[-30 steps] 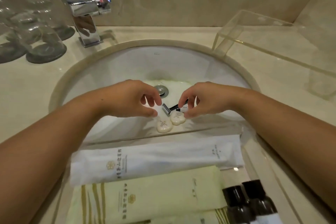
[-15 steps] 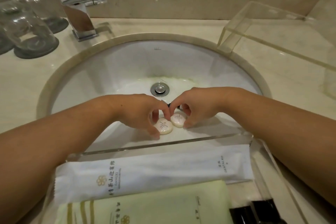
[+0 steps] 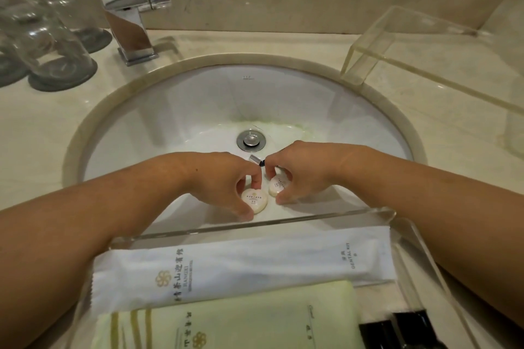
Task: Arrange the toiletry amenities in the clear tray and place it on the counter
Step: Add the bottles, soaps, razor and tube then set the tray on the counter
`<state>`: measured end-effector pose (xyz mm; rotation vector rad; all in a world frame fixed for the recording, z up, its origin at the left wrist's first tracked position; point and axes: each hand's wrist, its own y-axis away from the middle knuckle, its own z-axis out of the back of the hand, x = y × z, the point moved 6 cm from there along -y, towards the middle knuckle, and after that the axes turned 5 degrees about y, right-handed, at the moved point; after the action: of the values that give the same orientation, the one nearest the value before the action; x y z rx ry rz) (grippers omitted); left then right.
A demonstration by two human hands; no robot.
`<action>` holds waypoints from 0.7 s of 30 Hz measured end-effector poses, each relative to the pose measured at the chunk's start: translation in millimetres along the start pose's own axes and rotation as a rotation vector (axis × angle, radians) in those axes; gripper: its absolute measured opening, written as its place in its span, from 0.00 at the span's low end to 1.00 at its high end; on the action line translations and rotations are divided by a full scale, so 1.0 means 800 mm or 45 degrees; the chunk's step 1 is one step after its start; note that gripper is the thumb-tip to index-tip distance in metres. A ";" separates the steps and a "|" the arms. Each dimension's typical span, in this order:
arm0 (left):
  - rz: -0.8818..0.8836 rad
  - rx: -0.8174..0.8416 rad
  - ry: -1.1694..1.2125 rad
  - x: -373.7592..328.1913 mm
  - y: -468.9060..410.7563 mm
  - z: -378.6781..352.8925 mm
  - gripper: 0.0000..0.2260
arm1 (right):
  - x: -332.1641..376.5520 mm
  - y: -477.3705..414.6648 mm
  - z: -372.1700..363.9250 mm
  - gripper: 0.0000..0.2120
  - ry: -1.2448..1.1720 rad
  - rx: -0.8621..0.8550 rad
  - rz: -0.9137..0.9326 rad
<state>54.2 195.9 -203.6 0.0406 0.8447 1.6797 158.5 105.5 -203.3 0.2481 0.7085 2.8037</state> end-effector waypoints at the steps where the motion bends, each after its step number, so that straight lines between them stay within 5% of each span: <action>1: 0.000 -0.001 0.002 0.000 0.000 0.000 0.18 | 0.001 0.001 0.000 0.21 -0.009 0.001 0.040; 8: 0.040 -0.023 -0.004 0.002 0.002 0.007 0.20 | -0.001 0.005 0.006 0.32 0.080 0.001 -0.069; 15: 0.040 -0.052 -0.004 0.002 0.003 0.010 0.19 | -0.004 0.007 0.007 0.21 0.123 0.002 -0.098; 21: -0.002 -0.259 0.002 0.004 0.019 0.040 0.17 | -0.012 0.031 0.041 0.21 -0.185 -0.266 -0.097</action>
<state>54.9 213.7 -173.0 -0.1015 0.6713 1.7565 170.0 96.6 -163.6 0.3729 0.3808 2.7261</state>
